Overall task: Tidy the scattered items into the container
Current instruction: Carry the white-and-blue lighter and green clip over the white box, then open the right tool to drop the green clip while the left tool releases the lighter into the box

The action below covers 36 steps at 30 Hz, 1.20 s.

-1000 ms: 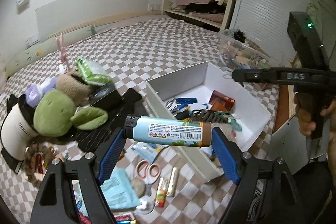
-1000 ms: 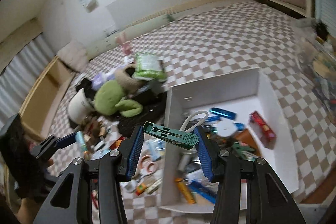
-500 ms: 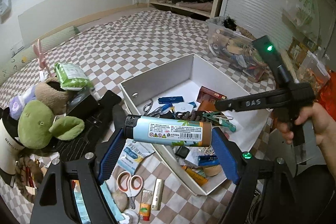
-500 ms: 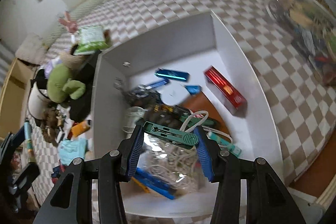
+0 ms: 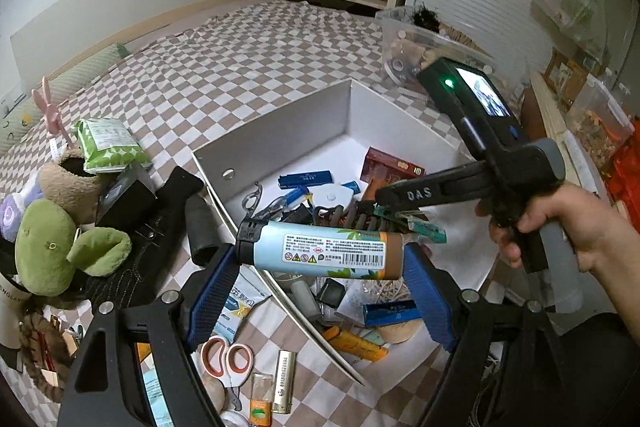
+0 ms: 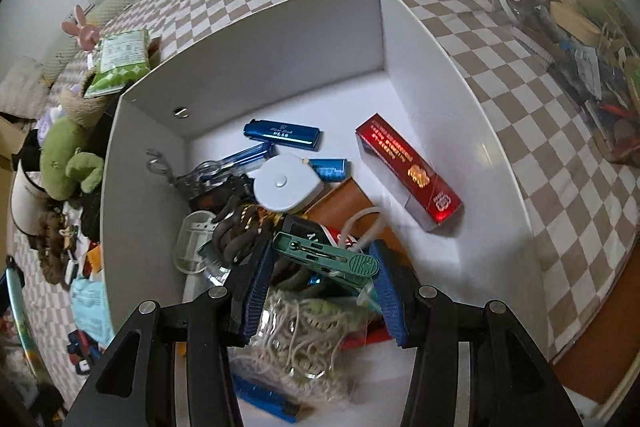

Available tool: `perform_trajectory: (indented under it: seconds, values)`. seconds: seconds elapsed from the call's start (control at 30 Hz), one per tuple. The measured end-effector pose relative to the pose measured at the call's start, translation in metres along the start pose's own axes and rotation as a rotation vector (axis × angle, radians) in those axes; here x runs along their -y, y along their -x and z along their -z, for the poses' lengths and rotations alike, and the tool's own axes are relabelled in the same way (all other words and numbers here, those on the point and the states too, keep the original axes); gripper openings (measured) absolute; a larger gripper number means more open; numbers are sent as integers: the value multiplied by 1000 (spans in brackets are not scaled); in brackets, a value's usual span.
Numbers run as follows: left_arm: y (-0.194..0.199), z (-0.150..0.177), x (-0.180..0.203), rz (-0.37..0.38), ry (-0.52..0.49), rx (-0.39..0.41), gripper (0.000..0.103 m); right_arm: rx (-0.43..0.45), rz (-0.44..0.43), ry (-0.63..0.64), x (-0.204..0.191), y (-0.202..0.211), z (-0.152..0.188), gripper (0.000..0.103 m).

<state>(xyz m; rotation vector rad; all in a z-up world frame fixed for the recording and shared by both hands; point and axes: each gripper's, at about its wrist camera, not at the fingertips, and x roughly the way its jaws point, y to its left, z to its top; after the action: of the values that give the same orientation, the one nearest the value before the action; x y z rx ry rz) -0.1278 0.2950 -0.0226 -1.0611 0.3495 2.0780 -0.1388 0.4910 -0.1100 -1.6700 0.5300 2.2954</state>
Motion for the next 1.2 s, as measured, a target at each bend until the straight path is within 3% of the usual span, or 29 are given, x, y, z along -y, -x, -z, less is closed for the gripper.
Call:
perform_trajectory:
  seconds: [0.3,0.37,0.4,0.43,0.8,1.03,1.2]
  values:
    - [-16,-2,8,8,-21,-26,83,-52,-15,-21,5,-14,-4,50]
    - [-19,-2,11,11,-28,-32,83,-60,-30,-25,5,-14,-3,64]
    - [-21,-3,12,12,-31,-35,83,-59,-34,-27,5,-12,-2,79]
    - [-23,-3,13,13,-34,-38,83,-49,-37,-24,6,-8,-2,81]
    - [-49,-6,34,18,-73,-72,83,134,-157,-102,24,48,-1,81]
    - [-74,-7,50,-21,-93,-99,83,136,-151,-91,26,49,0,81]
    - [-93,-7,51,-9,-65,-134,83,136,-122,-69,26,45,0,81]
